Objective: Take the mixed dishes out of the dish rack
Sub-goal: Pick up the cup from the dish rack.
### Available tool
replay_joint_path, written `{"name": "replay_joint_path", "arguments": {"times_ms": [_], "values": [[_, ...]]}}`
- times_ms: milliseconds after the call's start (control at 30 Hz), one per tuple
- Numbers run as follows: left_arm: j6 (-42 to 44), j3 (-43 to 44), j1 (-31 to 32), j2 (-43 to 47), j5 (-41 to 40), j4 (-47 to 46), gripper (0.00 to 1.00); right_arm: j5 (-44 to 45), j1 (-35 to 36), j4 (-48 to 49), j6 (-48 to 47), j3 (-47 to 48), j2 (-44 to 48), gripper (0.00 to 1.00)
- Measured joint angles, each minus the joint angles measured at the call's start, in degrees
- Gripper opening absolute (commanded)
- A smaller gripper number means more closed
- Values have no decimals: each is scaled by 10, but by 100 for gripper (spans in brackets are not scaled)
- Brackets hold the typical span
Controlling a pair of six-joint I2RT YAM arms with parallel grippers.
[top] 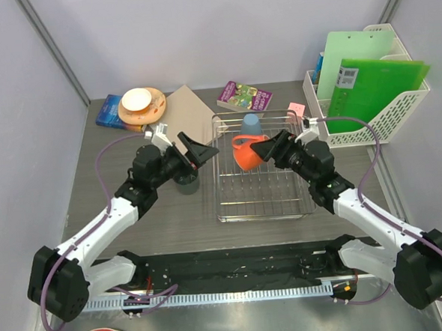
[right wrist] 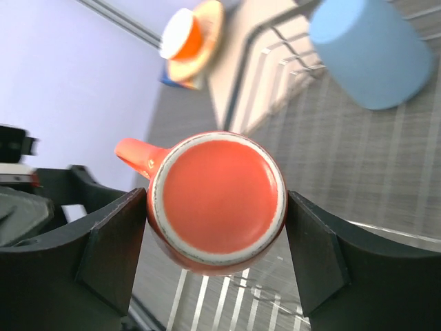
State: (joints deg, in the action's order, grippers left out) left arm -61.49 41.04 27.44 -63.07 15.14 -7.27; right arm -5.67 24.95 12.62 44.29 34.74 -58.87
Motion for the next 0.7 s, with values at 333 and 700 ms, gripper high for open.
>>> {"name": "replay_joint_path", "arguments": {"times_ms": [333,700], "values": [[-67,-47,83,-67,12,-294,93,-20,0,304,155,-131,-19,1],[-73,-45,116,-111,0,-372,68,-26,0,399,198,-139,-22,1]]}}
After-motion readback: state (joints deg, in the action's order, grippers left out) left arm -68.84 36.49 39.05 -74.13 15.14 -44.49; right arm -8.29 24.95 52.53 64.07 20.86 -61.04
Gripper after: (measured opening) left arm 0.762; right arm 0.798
